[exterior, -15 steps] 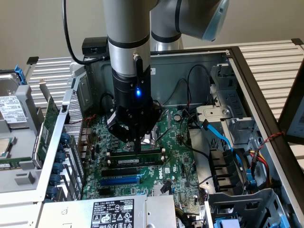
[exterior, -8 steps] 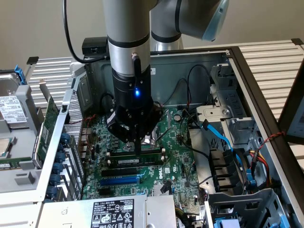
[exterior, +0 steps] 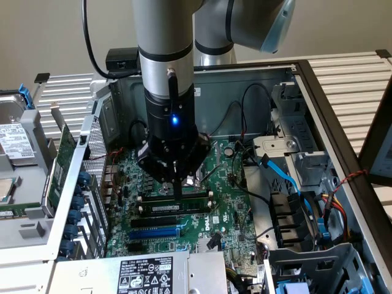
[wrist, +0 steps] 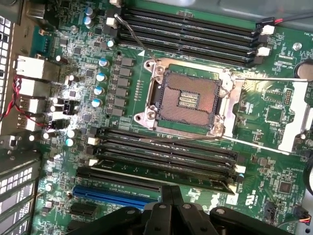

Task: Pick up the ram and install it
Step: 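Press down the ram until it locks into place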

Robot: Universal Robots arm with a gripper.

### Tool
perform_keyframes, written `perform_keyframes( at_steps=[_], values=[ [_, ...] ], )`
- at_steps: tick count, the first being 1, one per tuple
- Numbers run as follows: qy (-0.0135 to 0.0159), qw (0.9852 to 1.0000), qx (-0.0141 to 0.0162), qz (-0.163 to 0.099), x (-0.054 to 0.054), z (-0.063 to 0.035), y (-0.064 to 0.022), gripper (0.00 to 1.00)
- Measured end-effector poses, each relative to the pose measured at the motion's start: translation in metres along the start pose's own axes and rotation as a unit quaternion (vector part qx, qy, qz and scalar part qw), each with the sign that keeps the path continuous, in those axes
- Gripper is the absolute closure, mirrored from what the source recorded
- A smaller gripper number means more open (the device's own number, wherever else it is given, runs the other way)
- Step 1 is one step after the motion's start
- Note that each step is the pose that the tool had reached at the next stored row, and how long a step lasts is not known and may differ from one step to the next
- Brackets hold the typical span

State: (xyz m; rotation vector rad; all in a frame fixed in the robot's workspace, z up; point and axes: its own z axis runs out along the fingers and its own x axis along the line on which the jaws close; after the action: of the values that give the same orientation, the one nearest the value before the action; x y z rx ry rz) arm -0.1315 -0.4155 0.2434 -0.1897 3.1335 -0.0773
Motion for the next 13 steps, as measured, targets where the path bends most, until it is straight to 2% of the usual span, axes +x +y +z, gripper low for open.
perform_keyframes(
  at_steps=[4,9,13],
  values=[
    [0.0003,0.9997,0.0001,0.025,0.0001,0.0,0.0,0.89],
    [0.0007,0.9985,0.0,0.055,0.0,0.0,0.0,0.89],
    [0.0008,0.9983,-0.0002,0.059,0.0,0.0,0.0,0.89]
  ],
)
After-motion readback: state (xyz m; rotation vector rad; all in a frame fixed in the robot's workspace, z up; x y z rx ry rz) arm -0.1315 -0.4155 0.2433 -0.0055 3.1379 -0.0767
